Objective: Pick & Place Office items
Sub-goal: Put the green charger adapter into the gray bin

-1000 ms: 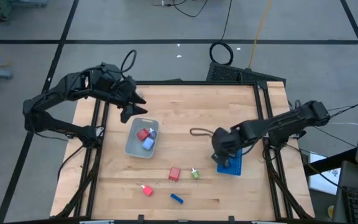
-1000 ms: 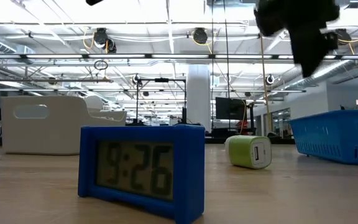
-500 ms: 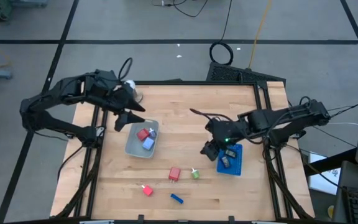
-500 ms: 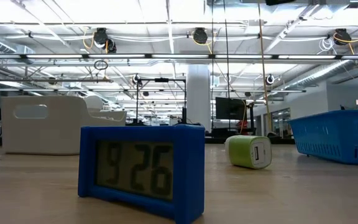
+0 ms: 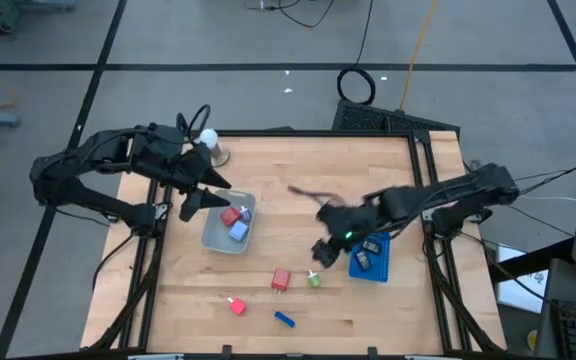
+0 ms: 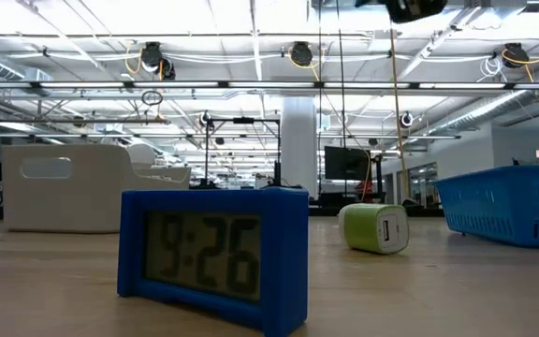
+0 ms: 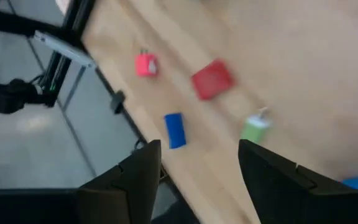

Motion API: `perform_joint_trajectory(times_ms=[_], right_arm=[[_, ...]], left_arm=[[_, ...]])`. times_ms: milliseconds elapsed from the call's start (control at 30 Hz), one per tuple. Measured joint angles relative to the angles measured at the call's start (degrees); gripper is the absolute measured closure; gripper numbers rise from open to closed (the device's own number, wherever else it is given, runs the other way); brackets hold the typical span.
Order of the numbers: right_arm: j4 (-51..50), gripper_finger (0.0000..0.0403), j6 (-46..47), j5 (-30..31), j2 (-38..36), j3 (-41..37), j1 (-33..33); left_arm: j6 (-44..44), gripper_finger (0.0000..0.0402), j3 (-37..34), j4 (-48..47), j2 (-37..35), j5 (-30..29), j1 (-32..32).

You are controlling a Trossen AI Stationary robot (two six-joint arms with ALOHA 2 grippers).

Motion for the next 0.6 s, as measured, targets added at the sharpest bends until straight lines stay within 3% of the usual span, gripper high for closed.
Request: perform_joint_trajectory(times_ms=[200, 433, 600], right_arm=[[8.61, 0.0197, 6.61, -4.09, 9.36, 0.00, 1.47], [6.82, 0.0197, 11.69, -1.00, 14.95, -0.04, 1.53], [2.16, 0.0197, 13.41, -2.82, 19.25, 0.00, 1.49]], left_arm=[[3.76, 0.0158, -0.07, -0.26, 0.10, -0.34, -0.69], [6.95, 0.0158, -0.04, -0.33, -0.71, -0.16, -0.68], [9.08, 0.0158, -0.04, -0.80, -1.15, -0.20, -0.66]])
